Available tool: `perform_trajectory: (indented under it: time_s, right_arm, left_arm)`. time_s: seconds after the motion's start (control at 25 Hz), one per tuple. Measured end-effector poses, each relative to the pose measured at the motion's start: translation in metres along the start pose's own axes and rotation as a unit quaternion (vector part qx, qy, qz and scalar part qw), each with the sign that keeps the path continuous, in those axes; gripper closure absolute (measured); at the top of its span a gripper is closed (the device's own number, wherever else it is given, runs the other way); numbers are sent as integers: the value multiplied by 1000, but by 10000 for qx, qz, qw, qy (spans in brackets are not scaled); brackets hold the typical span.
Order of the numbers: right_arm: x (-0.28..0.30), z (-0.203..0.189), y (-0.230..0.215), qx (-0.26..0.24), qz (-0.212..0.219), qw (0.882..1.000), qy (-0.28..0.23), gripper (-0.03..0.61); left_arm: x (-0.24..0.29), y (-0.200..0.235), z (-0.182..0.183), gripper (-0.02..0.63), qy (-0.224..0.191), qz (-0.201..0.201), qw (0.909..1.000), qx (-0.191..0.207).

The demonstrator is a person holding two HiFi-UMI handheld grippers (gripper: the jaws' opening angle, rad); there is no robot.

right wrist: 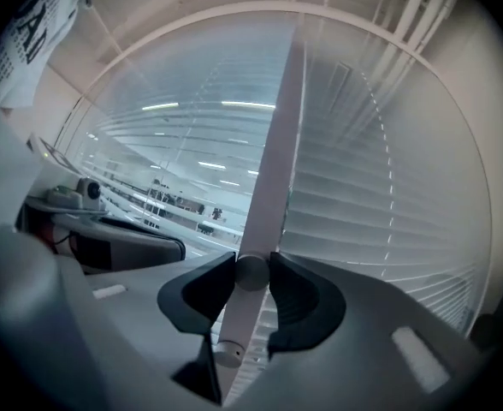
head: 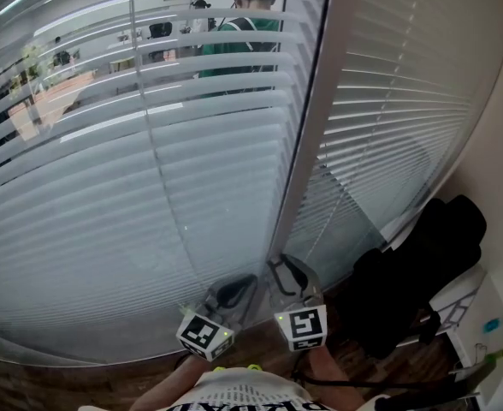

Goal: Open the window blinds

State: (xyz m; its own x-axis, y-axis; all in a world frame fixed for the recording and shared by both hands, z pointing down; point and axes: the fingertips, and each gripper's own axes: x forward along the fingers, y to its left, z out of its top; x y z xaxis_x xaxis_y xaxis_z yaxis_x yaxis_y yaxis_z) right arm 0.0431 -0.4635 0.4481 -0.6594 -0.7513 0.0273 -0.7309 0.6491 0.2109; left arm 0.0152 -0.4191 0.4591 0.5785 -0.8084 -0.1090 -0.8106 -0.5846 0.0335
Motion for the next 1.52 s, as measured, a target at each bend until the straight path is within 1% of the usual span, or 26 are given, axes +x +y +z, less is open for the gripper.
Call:
perform_trajectory:
  time_s: [0.2,0.32,0.44,0.6,0.72,0.8,0.84,0.96,1.08,1.32,1.52]
  right_arm:
    - [4,3,-6,648,8,9979,-88,443]
    - [3,4,-7,1015,36,9948,-116,443]
    - [1,2,-6,1132,36,9935,-126,443]
    - [0,1,-6,1461,23,9892,-138,443]
    - [-2,0,-2,1527,25,9882,-127,443]
    - [0,1,1,1550,78,9878,-107,443]
    - [2,1,1,1556,104,9877,-89,443]
    - [3,1,-4,1560,115,9877,-7,443]
    - [2,0,-4,1585,52,9873,40,443]
    - [0,-16,1,1651,53,9862,74,443]
    - [3,-6,-4,1698,5,9855,60,443]
  left_arm:
    - [3,4,3,621,31,-46,9998,166]
    - [3,4,3,621,32,-25,9999,145]
    - [1,2,0,621,14,-20,9999,101]
    - [0,2,-1,621,15,-78,9999,63]
    - [-6,1,1,621,-20,-59,10000,59]
    - [-8,2,10,621,-134,55,9998,-135]
    - [-7,2,12,621,-139,74,9997,-166]
    - [-3,2,6,621,-39,-16,10000,-30]
    - [-2,2,5,621,-76,-86,9999,-71]
    - [-7,0,-8,621,-145,-56,9998,-125]
    - [-4,2,5,621,-101,-30,9998,-191]
